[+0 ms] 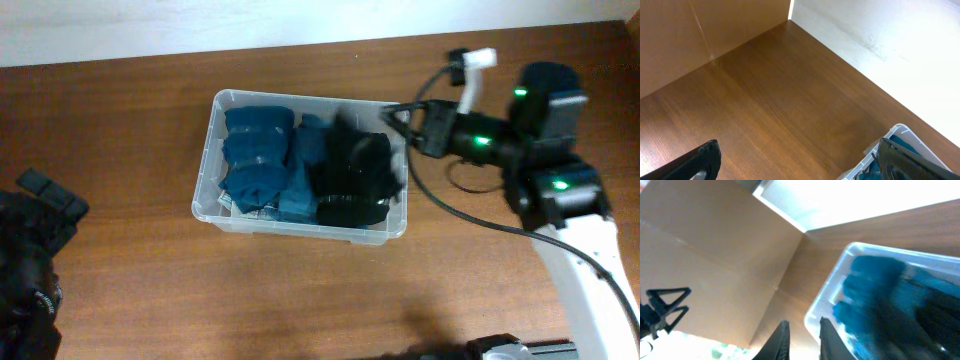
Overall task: Pack container
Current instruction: 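Lift the black bundle and carry it over the bin, right gripper, then lower the black bundle into the bin's right side and press down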
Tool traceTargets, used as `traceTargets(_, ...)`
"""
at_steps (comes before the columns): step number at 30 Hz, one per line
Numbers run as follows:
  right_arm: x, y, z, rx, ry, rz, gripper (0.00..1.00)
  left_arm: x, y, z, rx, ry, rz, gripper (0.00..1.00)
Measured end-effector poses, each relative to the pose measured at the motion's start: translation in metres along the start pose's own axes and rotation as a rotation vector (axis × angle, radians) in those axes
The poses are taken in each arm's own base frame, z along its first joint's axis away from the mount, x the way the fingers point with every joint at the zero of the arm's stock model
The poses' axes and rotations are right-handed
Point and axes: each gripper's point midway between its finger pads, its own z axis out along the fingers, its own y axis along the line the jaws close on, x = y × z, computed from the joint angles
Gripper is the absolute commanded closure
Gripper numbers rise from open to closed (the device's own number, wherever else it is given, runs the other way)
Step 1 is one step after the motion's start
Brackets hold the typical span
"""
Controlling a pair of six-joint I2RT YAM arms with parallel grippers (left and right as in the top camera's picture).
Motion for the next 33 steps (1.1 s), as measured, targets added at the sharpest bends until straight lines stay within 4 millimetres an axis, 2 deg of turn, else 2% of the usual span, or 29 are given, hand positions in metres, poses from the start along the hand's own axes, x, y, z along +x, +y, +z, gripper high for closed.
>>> traceTargets(3,0.007,0.007,0.037,-0.045,0.032,0.012,0.85,0.000,0.000,0.000,0.000,0.000,0.000,0.00)
traceTargets(6,0.016,0.000,0.068,-0.057,0.071,0.043,0.84,0.000,0.000,0.000,0.001,0.000,0.000,0.01)
traceTargets(9,0.028,-0.023,0.091,-0.021,0.113,0.095,0.66,0.000,0.000,0.000,0.000,0.000,0.000,0.01)
traceTargets(11,0.029,-0.031,0.094,-0.002,0.115,0.085,0.51,0.000,0.000,0.000,0.001,0.000,0.000,0.01)
traceTargets(12,0.029,-0.034,0.093,0.006,0.115,0.070,0.49,0.000,0.000,0.000,0.001,0.000,0.000,0.01)
traceTargets(15,0.035,-0.044,0.089,0.042,0.138,0.042,0.46,0.000,0.000,0.000,0.001,0.000,0.000,0.01)
traceTargets(18,0.065,-0.064,0.081,0.124,0.249,0.055,0.46,0.000,0.000,0.000,0.001,0.000,0.000,0.01)
traceTargets(21,0.084,-0.080,0.072,0.207,0.318,0.042,0.46,0.000,0.000,0.000,0.000,0.000,0.000,0.01)
traceTargets(22,0.086,-0.085,0.070,0.232,0.326,0.033,0.53,0.000,0.000,0.000,0.000,-0.001,0.000,0.01)
traceTargets(23,0.089,-0.092,0.067,0.269,0.334,0.014,0.76,0.000,0.000,0.000,0.001,0.000,0.000,0.01)
traceTargets(24,0.090,-0.099,0.064,0.310,0.337,0.000,0.82,0.000,0.000,0.000,0.000,0.000,0.000,0.01)
traceTargets(29,0.101,-0.133,0.042,0.529,0.383,-0.020,0.96,0.000,0.000,0.000,0.001,0.000,0.000,0.01)
traceTargets(33,0.097,-0.144,0.024,0.662,0.394,-0.027,0.96,0.000,0.000,0.000,0.000,0.000,0.000,0.01)
